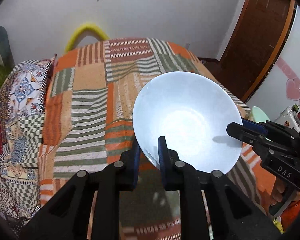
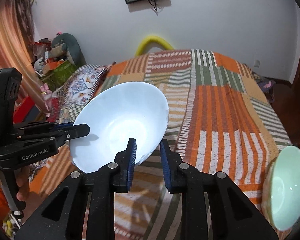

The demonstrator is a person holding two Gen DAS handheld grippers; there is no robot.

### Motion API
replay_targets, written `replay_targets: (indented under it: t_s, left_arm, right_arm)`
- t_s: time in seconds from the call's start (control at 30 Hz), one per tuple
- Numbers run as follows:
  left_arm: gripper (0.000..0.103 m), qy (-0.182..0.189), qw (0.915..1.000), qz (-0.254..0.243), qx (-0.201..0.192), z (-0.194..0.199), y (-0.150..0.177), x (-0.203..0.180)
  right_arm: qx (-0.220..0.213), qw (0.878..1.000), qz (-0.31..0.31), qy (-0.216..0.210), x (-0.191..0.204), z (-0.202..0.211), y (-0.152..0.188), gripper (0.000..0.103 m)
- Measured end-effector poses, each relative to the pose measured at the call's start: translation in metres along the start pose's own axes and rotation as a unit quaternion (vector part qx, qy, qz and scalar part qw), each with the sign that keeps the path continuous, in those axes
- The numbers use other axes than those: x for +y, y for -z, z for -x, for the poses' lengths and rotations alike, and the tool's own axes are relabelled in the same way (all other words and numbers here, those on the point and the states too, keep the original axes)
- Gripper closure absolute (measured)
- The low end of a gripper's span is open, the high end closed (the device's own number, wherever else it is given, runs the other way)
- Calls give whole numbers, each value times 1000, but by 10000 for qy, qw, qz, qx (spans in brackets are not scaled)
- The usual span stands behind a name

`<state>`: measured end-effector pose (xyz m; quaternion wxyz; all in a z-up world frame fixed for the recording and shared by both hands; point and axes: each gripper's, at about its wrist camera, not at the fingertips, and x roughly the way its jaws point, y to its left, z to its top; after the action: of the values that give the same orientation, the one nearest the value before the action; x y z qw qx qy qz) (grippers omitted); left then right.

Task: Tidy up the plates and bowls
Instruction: 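Lift the white dotted bowl with both grippers and carry it over the pink bowl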

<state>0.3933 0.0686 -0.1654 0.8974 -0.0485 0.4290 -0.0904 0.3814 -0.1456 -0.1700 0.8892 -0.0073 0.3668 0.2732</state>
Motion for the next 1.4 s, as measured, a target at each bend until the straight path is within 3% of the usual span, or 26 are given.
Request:
replay_targets:
  t_s: [0.33, 0.8, 1.03, 1.4]
  left_arm:
    - [86, -170, 9988, 40, -459, 108, 35, -9]
    - [86, -593, 9956, 315, -657, 219, 127, -13]
    - [86, -801, 9941, 348, -650, 239, 163, -13]
    - [86, -796, 9937, 735, -290, 210, 208, 5]
  right_arm:
    - [-367, 9987, 254, -235, 53, 70, 10, 83]
    - [-524, 9939, 544, -803, 112, 129, 62, 83]
    - [-369, 9928, 491, -1025, 126, 129, 87, 83]
    - [53, 9933, 610, -985, 139, 110, 119, 83]
